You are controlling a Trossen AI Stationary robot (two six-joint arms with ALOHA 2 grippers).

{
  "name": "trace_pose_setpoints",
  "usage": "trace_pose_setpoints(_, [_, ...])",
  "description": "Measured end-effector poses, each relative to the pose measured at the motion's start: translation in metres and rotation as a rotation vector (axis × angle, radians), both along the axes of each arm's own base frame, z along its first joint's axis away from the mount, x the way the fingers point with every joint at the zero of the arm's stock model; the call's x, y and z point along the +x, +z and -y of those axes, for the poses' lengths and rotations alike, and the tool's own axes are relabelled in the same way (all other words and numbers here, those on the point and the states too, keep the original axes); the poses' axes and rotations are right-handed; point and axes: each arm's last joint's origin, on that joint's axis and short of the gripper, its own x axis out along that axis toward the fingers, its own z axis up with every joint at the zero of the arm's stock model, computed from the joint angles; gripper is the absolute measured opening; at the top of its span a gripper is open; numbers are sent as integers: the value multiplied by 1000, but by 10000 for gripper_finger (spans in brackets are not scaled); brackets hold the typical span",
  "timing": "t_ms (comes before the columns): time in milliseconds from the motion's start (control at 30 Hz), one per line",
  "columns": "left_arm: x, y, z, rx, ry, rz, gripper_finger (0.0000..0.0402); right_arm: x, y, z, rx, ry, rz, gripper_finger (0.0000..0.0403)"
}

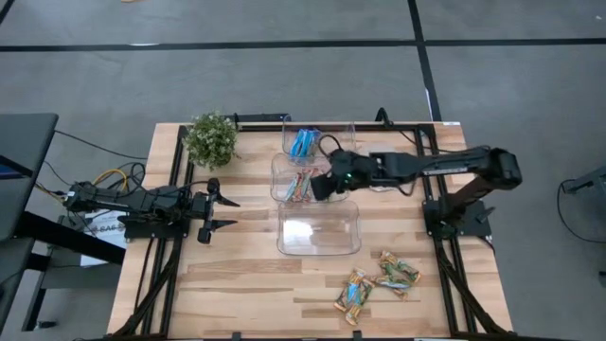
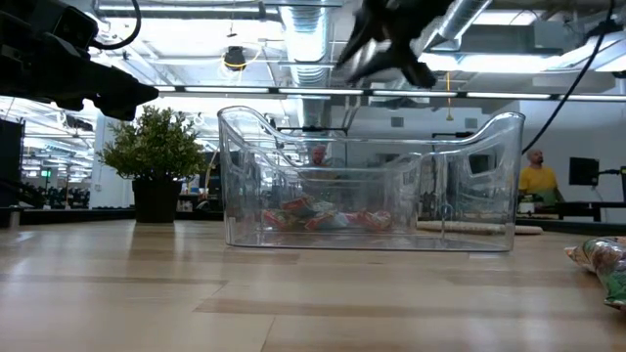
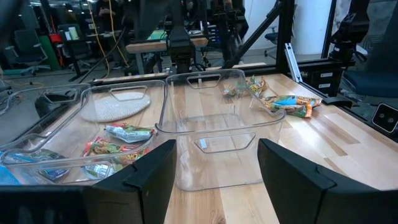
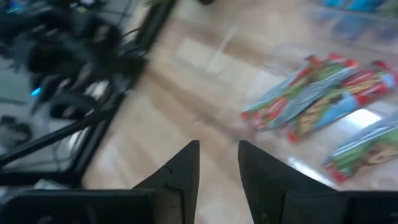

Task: Pick and place Granola Bars by type
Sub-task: Put the yellow granola bar into the bottom transparent bin

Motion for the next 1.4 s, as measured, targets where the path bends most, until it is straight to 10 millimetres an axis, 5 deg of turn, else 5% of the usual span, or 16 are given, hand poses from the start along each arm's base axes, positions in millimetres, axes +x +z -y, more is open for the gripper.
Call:
trace_pose_setpoints(400, [0,0,0,0,0,0,219,-23,40,-59,13,194,189,103])
trace_pose_setpoints(833, [0,0,0,0,0,0,219,-32,39,-93,36,371,169,103])
trace_pose_setpoints(1400, [0,0,0,0,0,0,219,-98,6,-161,229,697,-401,103])
